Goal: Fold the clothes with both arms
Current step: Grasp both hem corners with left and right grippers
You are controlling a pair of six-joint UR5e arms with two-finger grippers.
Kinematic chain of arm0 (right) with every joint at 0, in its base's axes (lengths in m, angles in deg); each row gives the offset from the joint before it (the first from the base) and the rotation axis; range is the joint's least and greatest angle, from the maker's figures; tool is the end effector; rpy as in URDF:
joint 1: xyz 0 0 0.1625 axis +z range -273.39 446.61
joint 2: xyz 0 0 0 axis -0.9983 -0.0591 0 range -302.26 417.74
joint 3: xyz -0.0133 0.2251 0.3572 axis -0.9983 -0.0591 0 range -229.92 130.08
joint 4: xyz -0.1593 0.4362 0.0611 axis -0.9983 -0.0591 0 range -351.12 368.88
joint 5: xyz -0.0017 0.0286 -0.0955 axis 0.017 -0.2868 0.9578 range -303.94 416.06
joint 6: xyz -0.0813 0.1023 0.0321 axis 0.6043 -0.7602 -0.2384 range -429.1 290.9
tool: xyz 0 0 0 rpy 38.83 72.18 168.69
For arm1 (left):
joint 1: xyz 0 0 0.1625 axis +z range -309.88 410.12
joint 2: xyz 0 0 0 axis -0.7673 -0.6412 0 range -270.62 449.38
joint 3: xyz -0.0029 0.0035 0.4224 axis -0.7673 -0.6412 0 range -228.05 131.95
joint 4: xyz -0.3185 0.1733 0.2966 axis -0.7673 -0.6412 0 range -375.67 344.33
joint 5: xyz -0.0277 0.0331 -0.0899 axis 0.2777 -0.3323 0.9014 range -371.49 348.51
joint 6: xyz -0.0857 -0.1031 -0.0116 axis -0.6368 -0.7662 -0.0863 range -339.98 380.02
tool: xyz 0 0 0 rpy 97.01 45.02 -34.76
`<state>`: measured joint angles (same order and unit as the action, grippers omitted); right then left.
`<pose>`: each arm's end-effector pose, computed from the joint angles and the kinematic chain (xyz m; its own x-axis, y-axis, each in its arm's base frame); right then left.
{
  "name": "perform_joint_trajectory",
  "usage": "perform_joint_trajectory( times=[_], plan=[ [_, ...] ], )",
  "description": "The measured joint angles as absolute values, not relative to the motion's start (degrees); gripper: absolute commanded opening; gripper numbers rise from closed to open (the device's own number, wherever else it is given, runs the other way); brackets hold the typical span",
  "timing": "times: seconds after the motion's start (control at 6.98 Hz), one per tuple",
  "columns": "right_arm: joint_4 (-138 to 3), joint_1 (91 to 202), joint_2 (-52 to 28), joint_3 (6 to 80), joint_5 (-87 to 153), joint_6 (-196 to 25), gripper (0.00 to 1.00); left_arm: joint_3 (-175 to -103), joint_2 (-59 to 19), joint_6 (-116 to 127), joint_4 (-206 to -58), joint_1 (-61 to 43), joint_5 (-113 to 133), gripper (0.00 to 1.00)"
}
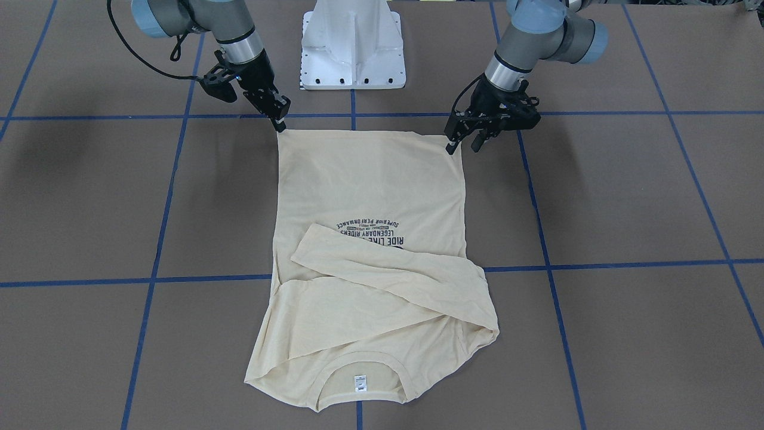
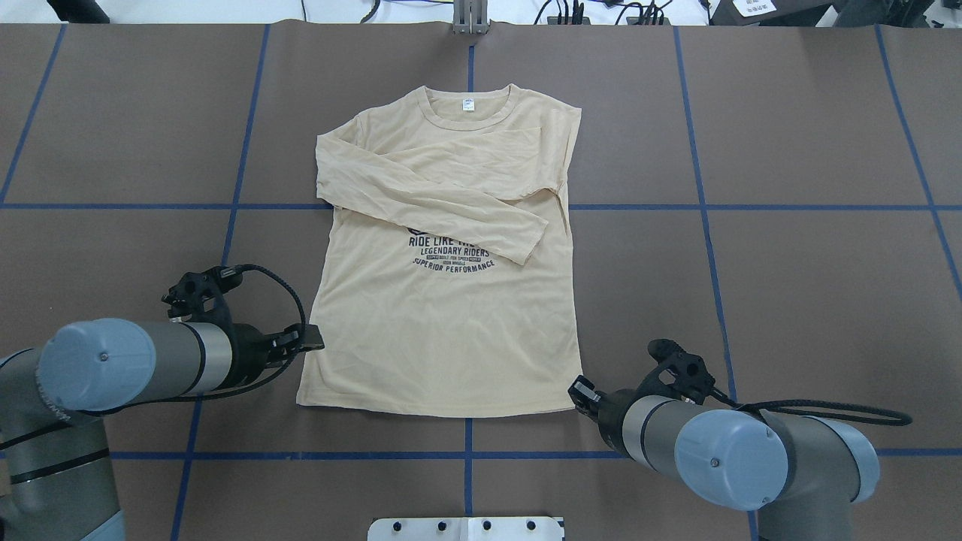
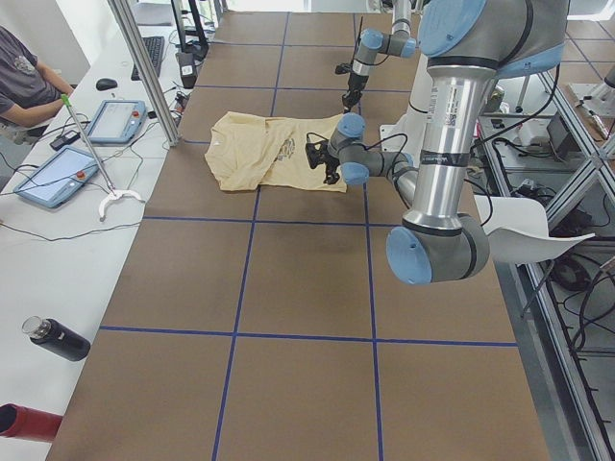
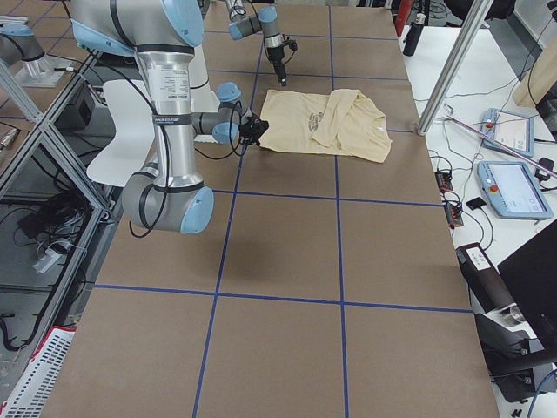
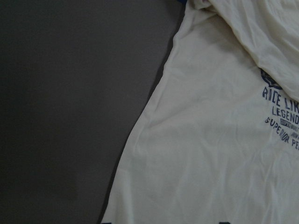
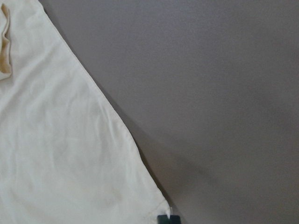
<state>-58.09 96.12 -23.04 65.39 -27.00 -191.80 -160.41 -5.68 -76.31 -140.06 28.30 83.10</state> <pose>-0.5708 -0.2472 0.3125 0.3022 0.5944 0.7452 -0.5085 0.7618 -0.4014 0.5127 -0.3372 0.3519 0.4022 -0.2795 -0.8718 0.3514 0.9265 -0.1349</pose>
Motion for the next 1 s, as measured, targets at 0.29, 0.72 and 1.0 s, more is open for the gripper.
perform_joint_trajectory(
  times=[0.29,0.72,1.0],
  plan=[
    [-58.09,96.05,-23.04,65.33,-27.00,-191.79,0.00,-162.32,-2.95,-76.72,-140.04,29.88,82.94,0.73],
    [-58.09,96.02,-23.03,65.35,-27.00,-191.79,0.00,-162.37,-2.66,-78.47,-140.03,32.09,82.87,0.64],
    [-58.09,96.02,-23.03,65.37,-27.00,-191.79,0.00,-161.63,-3.03,-79.25,-140.04,33.65,82.84,0.60]
  ],
)
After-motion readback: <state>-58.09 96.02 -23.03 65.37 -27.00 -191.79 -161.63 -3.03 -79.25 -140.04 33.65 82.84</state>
